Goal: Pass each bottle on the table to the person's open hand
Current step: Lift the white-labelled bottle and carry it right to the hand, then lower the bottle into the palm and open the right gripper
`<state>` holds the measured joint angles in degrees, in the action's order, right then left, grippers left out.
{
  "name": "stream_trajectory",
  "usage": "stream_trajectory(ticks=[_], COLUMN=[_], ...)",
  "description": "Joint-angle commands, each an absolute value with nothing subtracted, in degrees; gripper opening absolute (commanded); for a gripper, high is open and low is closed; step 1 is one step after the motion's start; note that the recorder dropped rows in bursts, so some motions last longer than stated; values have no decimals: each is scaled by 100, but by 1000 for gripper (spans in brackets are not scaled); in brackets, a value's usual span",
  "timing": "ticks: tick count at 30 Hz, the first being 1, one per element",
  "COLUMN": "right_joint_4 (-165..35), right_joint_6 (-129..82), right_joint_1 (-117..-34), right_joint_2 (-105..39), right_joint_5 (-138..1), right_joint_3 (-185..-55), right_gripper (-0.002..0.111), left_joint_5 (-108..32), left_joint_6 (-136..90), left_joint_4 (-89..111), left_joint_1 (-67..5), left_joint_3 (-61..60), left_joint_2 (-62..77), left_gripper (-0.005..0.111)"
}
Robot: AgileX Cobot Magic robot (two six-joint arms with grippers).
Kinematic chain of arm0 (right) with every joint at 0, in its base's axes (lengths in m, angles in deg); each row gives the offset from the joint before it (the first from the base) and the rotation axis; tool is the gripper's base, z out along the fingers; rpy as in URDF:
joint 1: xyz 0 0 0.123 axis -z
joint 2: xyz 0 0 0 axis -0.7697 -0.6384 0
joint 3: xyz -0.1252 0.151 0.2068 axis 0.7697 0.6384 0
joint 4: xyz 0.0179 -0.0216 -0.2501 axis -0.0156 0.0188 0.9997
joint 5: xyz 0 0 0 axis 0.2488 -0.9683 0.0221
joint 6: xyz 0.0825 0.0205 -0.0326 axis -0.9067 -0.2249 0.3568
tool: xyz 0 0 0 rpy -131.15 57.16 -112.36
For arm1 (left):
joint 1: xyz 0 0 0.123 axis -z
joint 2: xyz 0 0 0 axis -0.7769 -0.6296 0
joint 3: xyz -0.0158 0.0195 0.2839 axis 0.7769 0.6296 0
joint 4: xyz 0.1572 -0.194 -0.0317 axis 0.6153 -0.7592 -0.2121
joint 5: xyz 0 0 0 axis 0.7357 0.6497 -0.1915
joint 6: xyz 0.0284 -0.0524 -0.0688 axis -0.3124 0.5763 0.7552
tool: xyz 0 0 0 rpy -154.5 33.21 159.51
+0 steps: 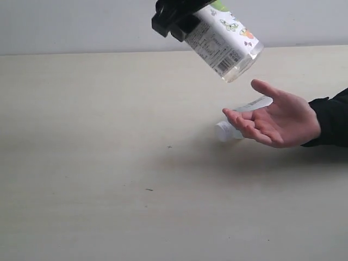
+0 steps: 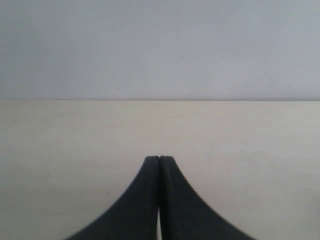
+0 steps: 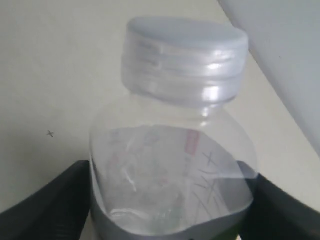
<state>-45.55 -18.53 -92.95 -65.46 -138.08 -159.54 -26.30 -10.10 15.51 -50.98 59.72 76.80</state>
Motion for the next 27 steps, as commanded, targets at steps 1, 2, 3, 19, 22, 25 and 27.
stream_trajectory(ticks=[1, 2, 3, 19, 22, 25, 27], right_joint_4=[-5152, -5522, -5582, -6179, -6194, -6111, -5985], right_joint_6=[-2318, -2403, -2456, -3022, -3022, -3022, -3049], right_joint_1=[-9125, -8940, -8848, -7449, -7449, -7449, -7406], right_joint_2=[-5976, -5725, -5629, -5379, -5664, -5926, -6060], right_joint_5=[-13845, -13845, -13845, -13845, -13845, -13845, -13845], right_joint_3=[-15746, -15474, -15345, -13430, -13430, -13430, -13430], right_gripper=[0, 0, 0, 0, 0, 0, 0], left_joint_5=[-2644, -2644, -2644, -2644, -2644, -2644, -2644], left_joint_6=[-1008, -1008, -1008, -1008, -1008, -1008, -1008], left_joint_4=[1566, 1566, 1566, 1566, 1566, 1566, 1566], left_joint_1=[-5098, -5098, -5098, -5098, -5098, -5098, -5098], left_joint_3=[5992, 5992, 5992, 5992, 5992, 5992, 5992], left_joint_2=[7716, 7716, 7716, 7716, 7716, 7716, 7716], left_gripper=[0, 0, 0, 0, 0, 0, 0])
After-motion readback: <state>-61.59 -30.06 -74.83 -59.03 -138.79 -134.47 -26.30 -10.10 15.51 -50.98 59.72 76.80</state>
